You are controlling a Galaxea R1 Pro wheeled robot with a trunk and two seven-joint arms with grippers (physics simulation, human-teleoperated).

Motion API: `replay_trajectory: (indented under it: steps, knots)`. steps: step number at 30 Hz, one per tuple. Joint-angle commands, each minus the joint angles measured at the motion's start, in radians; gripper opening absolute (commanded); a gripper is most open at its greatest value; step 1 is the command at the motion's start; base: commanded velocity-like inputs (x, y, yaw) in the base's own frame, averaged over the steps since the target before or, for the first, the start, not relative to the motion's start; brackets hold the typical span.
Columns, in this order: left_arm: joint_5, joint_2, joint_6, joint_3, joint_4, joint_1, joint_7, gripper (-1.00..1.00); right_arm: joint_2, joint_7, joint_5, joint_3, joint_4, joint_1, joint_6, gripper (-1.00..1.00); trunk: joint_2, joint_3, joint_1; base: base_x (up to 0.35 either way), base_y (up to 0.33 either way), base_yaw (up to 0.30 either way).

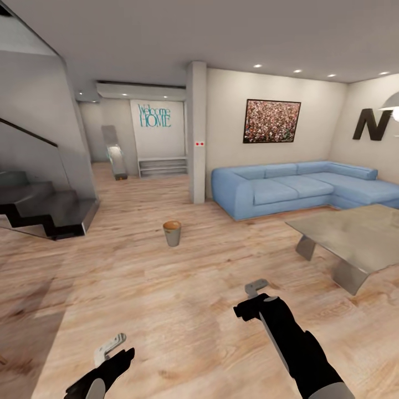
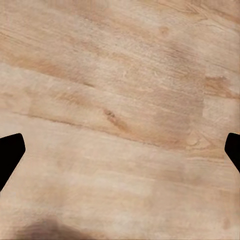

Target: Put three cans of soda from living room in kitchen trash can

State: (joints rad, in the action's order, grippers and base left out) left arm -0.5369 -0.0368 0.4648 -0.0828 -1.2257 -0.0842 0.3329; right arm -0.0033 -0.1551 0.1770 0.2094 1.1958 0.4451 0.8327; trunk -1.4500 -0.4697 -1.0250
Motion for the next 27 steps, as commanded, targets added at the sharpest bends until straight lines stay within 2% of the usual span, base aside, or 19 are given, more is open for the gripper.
replay_trajectory:
  steps: [1, 27]
  knots:
    - [0.0, 0.0, 0.0, 0.0, 0.0, 0.0, 0.0, 1.0, 0.0, 0.0, 0.0, 0.0, -0.006, 0.0, 0.0, 1.0, 0.0, 0.0, 0.0, 0.308, 0.192, 0.0]
    - [-0.003, 0.001, -0.001, 0.0, 0.009, -0.002, 0.0, 1.0, 0.0, 0.0, -0.002, -0.001, -0.03, 0.009, -0.001, 1.0, 0.0, 0.0, 0.0, 0.283, 0.238, 0.0]
